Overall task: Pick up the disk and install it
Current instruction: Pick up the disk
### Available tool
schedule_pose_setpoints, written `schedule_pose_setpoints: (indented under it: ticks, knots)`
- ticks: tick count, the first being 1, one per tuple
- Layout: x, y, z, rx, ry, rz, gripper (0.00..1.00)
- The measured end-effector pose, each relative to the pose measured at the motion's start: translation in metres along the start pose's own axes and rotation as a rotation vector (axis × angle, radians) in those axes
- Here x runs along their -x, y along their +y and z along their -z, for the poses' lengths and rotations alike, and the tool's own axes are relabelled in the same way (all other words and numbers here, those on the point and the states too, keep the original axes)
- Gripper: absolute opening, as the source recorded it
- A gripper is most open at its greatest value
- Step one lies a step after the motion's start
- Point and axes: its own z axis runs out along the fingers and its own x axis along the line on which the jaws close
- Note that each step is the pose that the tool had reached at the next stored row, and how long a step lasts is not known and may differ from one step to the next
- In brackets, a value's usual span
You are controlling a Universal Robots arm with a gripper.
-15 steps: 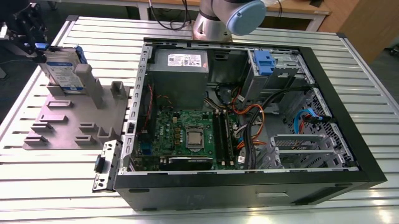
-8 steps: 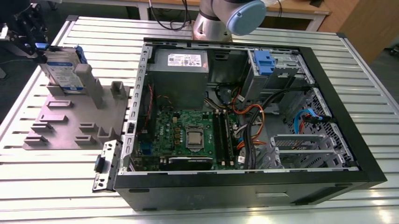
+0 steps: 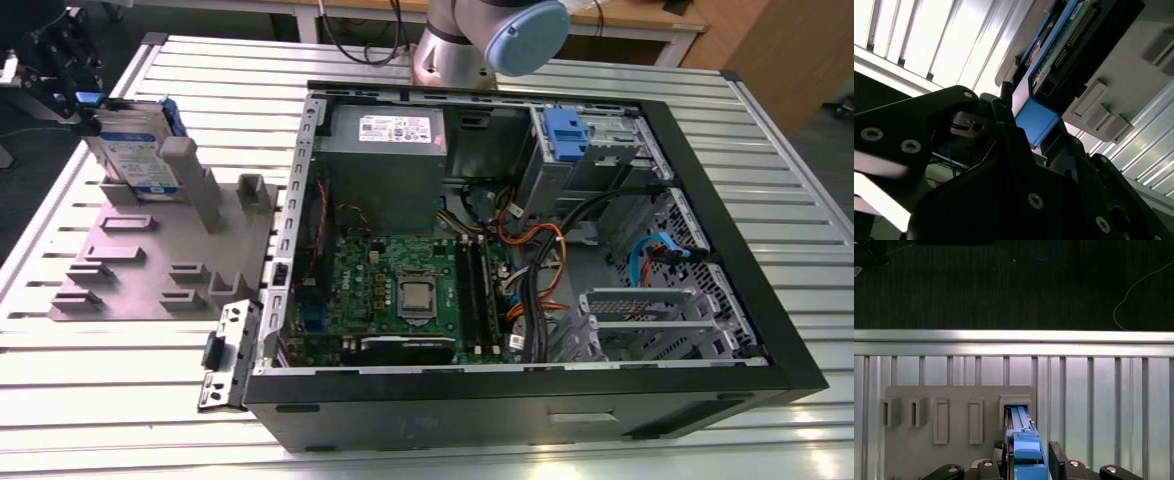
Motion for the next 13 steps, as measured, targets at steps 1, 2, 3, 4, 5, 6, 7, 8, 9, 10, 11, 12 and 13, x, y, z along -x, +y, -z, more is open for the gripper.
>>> schedule_pose_setpoints:
  ticks: [1, 2, 3, 4, 5, 6, 7, 8, 9, 10, 11, 12, 13]
  knots:
    - [0.0000, 0.0000, 0.0000, 0.0005, 0.0002, -0.003, 0.47]
    - [0.0000, 0.0000, 0.0000, 0.0010, 0.0002, -0.007, 0.47]
    - [-0.0003, -0.0001, 0.0001, 0.0017, 0.0003, -0.012, 0.47]
    - [-0.0006, -0.0001, 0.0000, 0.0018, 0.0005, -0.017, 0.47]
    - [-0.0009, 0.0000, 0.0000, 0.0019, 0.0009, -0.023, 0.47]
    - [-0.0010, 0.0000, 0.0000, 0.0019, 0.0011, -0.028, 0.47]
    - [-0.0010, 0.0000, -0.0001, 0.0019, 0.0011, -0.029, 0.47]
    - [-0.0011, 0.0000, -0.0001, 0.0018, 0.0012, -0.029, 0.47]
    - [-0.0014, 0.0000, -0.0001, 0.0019, 0.0012, -0.029, 0.47]
    - [-0.0019, 0.0000, -0.0002, 0.0019, 0.0012, -0.029, 0.47]
    - [-0.0023, 0.0000, -0.0002, 0.0019, 0.0013, -0.029, 0.47]
    - [-0.0026, 0.0000, -0.0003, 0.0019, 0.0014, -0.029, 0.47]
    - [-0.0032, 0.0000, -0.0003, 0.0018, 0.0015, -0.029, 0.47]
